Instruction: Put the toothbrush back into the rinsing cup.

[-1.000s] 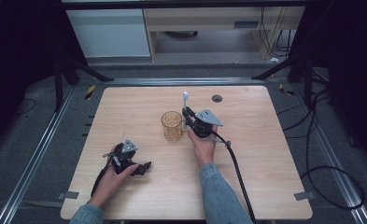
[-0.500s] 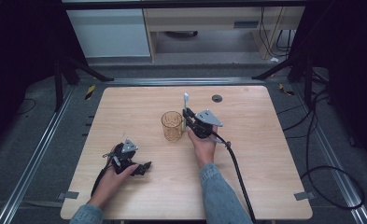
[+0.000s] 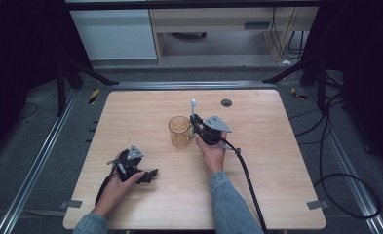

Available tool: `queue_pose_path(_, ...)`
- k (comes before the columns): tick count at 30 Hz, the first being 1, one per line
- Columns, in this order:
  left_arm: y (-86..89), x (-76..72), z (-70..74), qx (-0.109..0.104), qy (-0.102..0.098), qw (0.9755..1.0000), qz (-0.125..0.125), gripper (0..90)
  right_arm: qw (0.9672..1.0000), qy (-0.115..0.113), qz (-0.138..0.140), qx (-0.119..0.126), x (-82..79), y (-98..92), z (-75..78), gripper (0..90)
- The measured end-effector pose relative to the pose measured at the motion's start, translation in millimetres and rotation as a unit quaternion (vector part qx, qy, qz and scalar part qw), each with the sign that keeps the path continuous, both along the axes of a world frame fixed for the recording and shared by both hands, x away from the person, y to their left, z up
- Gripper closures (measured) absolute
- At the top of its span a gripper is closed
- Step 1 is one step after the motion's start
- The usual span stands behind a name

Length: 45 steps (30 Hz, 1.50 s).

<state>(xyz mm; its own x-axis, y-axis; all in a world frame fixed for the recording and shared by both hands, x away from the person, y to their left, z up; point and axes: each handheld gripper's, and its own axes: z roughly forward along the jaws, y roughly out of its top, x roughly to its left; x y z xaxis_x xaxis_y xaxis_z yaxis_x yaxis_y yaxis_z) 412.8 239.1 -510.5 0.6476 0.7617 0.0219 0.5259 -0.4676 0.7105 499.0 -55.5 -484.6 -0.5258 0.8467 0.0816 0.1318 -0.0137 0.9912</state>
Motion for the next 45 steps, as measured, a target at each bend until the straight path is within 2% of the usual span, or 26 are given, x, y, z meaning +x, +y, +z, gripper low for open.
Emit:
queue_pose_path(30,-0.1,0.0,-0.1,-0.001,0.0,1.0,0.001,0.0,0.9999,0.011,-0.001,0.0,0.0,-1.5,0.5,74.9)
queue_pose_path(31,-0.1,0.0,-0.1,-0.001,0.0,1.0,0.001,0.0,1.0,0.007,0.001,-0.002,0.4,-2.2,0.4,74.6)
queue_pose_path(45,-0.1,0.0,-0.1,-0.001,0.0,1.0,0.001,0.0,0.9999,0.014,-0.003,-0.001,-3.2,-7.1,11.3,69.5)
